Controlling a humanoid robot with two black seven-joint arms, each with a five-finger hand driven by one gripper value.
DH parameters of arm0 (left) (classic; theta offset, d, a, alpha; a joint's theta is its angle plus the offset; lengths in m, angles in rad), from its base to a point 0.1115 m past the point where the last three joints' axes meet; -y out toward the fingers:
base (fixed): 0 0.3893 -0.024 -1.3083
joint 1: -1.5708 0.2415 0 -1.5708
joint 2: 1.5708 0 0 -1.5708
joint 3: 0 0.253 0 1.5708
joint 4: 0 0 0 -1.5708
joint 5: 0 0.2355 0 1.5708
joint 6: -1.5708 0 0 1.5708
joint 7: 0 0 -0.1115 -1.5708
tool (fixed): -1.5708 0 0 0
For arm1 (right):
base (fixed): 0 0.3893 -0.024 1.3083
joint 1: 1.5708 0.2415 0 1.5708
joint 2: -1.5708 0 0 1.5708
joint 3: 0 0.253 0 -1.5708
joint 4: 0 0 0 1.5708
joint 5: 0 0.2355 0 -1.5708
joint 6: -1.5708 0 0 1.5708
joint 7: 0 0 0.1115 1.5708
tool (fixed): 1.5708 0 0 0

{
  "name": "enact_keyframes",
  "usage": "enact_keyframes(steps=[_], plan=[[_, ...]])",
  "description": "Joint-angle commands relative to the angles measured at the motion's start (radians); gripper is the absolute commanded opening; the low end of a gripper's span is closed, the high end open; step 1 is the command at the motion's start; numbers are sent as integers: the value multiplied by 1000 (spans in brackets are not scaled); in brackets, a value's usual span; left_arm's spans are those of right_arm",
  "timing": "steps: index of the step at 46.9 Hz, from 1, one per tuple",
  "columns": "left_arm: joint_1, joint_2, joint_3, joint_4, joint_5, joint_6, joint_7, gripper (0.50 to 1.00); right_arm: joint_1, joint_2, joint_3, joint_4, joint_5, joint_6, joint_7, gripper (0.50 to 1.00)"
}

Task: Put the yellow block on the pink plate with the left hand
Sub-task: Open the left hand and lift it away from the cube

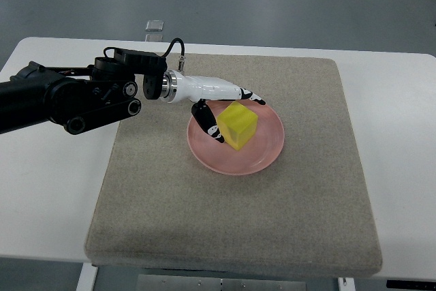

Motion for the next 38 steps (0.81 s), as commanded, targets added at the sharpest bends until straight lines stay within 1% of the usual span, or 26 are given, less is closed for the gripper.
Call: enact_keyframes(steps=[1, 11, 15, 18, 25, 33, 38], plan=[[-3, 0, 0, -1, 0, -4, 0, 990, 0, 0, 0, 0, 0, 0, 1, 924], [-9, 20, -14, 3, -19, -4, 0, 990, 0, 0, 0, 0, -1, 0, -1, 924], [-12, 57, -17, 18, -22, 7, 0, 990, 0, 0, 0, 0, -1, 0, 1, 924], [-14, 72, -23, 55, -23, 7, 0, 990, 0, 0, 0, 0, -1, 0, 1, 924], [-9, 74, -45, 182, -26, 8, -3, 990, 0, 0, 0, 0, -1, 0, 1, 924], [3, 77, -108, 247, -35, 8, -1, 990, 0, 0, 0, 0, -1, 0, 1, 924], [5, 74, -109, 311, -49, 10, -1, 990, 0, 0, 0, 0, 0, 0, -1, 924]])
